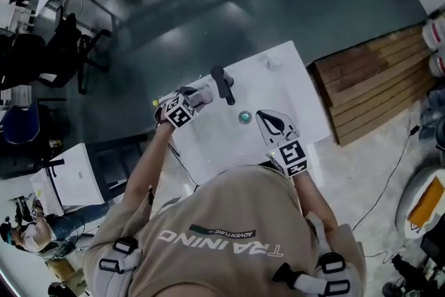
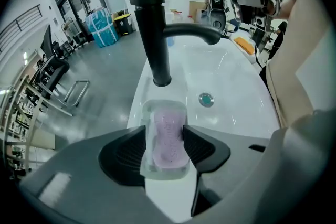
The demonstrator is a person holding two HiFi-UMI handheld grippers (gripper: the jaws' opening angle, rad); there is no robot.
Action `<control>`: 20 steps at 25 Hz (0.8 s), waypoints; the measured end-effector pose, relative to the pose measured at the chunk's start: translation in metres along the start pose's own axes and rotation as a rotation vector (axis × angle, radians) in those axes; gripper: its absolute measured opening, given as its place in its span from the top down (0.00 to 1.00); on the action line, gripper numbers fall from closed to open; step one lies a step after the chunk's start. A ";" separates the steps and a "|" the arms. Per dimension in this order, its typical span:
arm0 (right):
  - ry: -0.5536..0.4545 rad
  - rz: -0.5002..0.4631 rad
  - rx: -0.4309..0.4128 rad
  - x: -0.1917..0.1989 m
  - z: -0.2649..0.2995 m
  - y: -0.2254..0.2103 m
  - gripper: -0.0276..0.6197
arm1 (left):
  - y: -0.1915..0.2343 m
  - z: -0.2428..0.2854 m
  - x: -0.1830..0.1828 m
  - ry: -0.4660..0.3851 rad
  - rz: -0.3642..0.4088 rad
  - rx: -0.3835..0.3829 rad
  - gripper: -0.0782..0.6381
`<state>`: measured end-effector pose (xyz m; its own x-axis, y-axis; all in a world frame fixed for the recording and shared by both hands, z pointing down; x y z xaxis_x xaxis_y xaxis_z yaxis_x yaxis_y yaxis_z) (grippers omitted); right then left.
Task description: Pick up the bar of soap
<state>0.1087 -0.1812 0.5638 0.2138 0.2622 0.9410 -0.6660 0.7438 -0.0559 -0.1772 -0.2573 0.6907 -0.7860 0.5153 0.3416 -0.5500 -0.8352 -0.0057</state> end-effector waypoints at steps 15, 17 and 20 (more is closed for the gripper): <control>0.002 0.019 0.012 0.008 -0.003 0.000 0.96 | 0.004 0.008 -0.001 0.040 0.012 0.034 0.60; 0.004 0.021 0.017 0.007 -0.003 0.000 0.96 | 0.005 0.010 -0.002 0.049 0.014 0.039 0.60; 0.008 0.026 0.012 0.010 -0.002 0.002 0.96 | 0.007 0.015 -0.003 0.070 0.015 0.058 0.60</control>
<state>0.1112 -0.1763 0.5727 0.2021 0.2865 0.9365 -0.6802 0.7290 -0.0762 -0.1746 -0.2676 0.7034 -0.8127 0.5134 0.2754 -0.5227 -0.8513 0.0445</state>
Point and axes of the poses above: the fingertips, and each gripper's own axes: z forward along the fingers, y to its left, x out of its underside, the point moved 7 cm from there along -z, backward along the fingers, and after that the axes turned 8 degrees about -z, right-handed, at the moved point
